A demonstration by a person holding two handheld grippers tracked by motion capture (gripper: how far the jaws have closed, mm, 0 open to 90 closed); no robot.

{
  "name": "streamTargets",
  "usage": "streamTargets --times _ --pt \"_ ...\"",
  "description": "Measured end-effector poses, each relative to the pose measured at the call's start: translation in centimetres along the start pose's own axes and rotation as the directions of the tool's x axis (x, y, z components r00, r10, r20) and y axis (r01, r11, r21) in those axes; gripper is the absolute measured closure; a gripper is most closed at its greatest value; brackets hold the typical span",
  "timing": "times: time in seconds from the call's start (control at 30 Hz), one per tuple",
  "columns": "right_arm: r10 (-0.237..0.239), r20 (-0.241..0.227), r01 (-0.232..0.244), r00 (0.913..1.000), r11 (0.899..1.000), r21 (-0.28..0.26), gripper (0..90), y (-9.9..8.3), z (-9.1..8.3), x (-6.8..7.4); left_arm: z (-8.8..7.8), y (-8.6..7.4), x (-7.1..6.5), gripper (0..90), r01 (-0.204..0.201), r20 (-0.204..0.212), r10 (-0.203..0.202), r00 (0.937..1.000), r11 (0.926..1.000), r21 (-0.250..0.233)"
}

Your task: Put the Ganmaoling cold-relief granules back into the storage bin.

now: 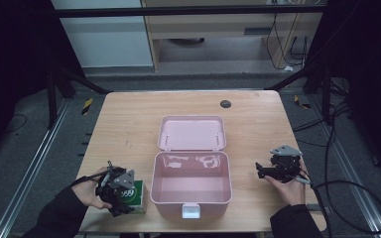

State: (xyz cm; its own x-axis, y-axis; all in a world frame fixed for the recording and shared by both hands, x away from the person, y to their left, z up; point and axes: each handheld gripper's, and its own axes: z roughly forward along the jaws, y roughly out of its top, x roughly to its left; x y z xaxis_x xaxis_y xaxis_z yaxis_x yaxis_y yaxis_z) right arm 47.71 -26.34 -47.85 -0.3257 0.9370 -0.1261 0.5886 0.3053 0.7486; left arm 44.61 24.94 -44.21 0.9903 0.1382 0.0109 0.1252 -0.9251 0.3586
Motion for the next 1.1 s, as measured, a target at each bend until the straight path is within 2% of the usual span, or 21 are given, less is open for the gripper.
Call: streamTargets --times 0.53,0.6,0.63,0.8,1.1 --pt "-0.002 0.001 0.002 1.0 1.0 0.002 3.7 0.0 -0.1 -0.1 -0.4 -0.1 0.0 14.0 0.013 0.004 -0.013 0.9999 0.9999 0.008" --pt "0.0 0.002 0.0 1.0 1.0 0.001 3.8 0.0 -0.1 -0.1 -0.7 -0.1 0.0 14.2 0.021 0.001 -0.021 0.9998 0.9998 -0.001" --pt "0.0 0.002 0.0 1.0 1.0 0.002 3.8 0.0 -0.1 -0.1 -1.5 -0.1 0.1 14.2 0.03 0.005 -0.03 0.9995 0.9994 -0.019" --pt "-0.003 0.001 0.003 1.0 1.0 0.005 3.9 0.0 -0.1 -0.1 -2.9 0.0 0.0 14.2 0.033 0.0 -0.033 0.9994 0.9985 -0.044" --pt "-0.002 0.001 0.002 1.0 1.0 0.005 3.9 0.0 -0.1 -0.1 -4.9 0.6 0.2 14.2 0.033 -0.023 -0.034 0.9991 0.9983 -0.047"
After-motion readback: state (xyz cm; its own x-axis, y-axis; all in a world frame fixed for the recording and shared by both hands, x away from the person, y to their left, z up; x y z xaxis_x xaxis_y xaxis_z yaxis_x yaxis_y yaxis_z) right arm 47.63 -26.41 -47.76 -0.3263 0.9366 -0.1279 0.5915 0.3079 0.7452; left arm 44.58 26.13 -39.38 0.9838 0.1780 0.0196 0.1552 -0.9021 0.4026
